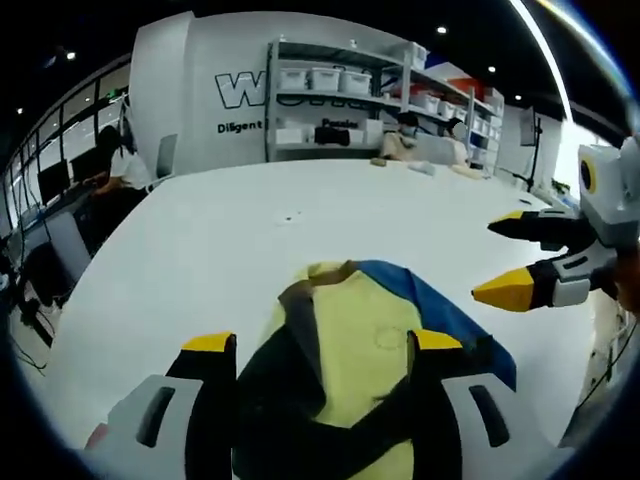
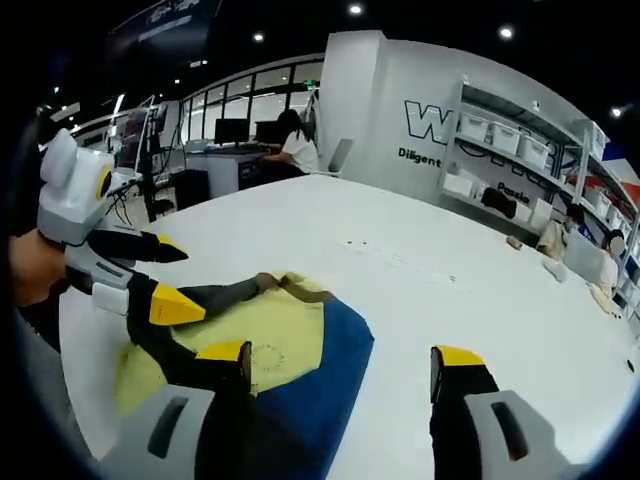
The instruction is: Fold the garment on the visible template until the final outline fits inside the template.
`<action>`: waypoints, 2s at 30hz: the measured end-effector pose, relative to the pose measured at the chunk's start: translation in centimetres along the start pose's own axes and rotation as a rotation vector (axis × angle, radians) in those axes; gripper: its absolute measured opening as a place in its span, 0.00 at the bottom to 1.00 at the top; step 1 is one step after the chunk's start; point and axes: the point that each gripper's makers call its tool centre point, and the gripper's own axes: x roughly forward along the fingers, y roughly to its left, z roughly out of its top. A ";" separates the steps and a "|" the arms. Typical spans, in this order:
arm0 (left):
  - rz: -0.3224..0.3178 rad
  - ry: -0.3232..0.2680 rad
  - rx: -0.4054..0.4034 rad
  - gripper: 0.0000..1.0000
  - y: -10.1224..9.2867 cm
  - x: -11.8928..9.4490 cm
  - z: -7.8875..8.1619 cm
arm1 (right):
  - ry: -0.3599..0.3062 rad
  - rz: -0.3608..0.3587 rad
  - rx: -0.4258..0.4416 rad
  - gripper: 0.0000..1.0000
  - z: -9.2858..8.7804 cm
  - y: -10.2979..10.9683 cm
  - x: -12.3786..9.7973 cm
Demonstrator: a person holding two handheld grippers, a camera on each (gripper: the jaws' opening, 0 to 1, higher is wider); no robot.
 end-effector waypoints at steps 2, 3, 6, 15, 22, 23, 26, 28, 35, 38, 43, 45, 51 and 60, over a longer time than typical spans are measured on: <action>0.002 0.012 0.003 0.64 0.1 0.6 -0.2 | 0.006 0.000 0.002 0.74 -0.1 -0.2 0.7; 0.000 0.017 0.003 0.64 0.2 0.9 -0.2 | 0.014 0.002 0.004 0.73 -0.2 -0.3 1.2; -0.005 0.029 -0.008 0.63 0.3 1.6 -0.4 | 0.024 0.005 0.008 0.72 -0.3 -0.5 2.1; -0.019 0.066 -0.029 0.54 0.7 2.7 -1.3 | 0.043 0.013 0.012 0.69 -0.8 -0.9 3.7; -0.028 0.090 -0.041 0.45 0.9 3.3 -1.9 | 0.042 0.017 0.020 0.68 -0.8 -1.0 4.0; -0.030 0.092 -0.042 0.43 0.9 3.3 -1.9 | 0.042 0.018 0.020 0.68 -0.8 -1.0 4.0; -0.038 0.098 -0.051 0.35 0.9 3.5 -2.0 | 0.041 0.020 0.017 0.68 -0.7 -1.0 4.2; -0.041 0.104 -0.052 0.34 0.9 3.7 -2.2 | 0.038 0.020 0.017 0.68 -0.6 -1.1 4.1; -0.054 0.133 -0.078 0.25 0.6 4.1 -2.8 | 0.040 0.024 0.015 0.67 -0.8 -1.2 4.5; -0.061 0.149 -0.082 0.21 0.3 4.3 -3.1 | 0.043 0.025 0.011 0.67 -0.9 -1.2 4.6; -0.062 0.166 -0.088 0.14 0.3 4.6 -3.4 | 0.049 0.025 0.009 0.67 -1.1 -1.4 5.0; -0.060 0.170 -0.082 0.11 0.3 4.7 -3.4 | 0.050 0.024 0.008 0.66 -1.2 -1.5 5.2; -0.054 0.176 -0.070 0.00 0.6 4.9 -3.3 | 0.070 0.022 0.010 0.64 -1.9 -1.9 6.4; -0.055 0.174 -0.066 0.00 0.8 5.1 -3.2 | 0.095 0.045 0.088 0.45 -2.9 -2.6 8.2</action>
